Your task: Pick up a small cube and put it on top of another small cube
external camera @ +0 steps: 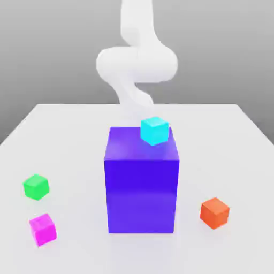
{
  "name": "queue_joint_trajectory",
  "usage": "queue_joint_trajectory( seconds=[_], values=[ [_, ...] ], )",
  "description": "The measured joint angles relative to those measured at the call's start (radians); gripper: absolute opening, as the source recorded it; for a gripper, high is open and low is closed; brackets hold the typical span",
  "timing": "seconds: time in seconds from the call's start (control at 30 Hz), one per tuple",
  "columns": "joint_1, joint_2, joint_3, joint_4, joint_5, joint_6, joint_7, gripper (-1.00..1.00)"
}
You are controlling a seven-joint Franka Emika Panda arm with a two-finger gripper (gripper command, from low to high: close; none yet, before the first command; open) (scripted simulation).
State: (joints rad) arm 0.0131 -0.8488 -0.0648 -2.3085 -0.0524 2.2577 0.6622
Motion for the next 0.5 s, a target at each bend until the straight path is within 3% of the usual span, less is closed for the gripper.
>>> queue_joint_trajectory(
  seconds=[0.5],
  values=[
    [0.074,-0.133,-0.455,-0.076,-0.294,-0.124,-0.851,0.00]
  ],
)
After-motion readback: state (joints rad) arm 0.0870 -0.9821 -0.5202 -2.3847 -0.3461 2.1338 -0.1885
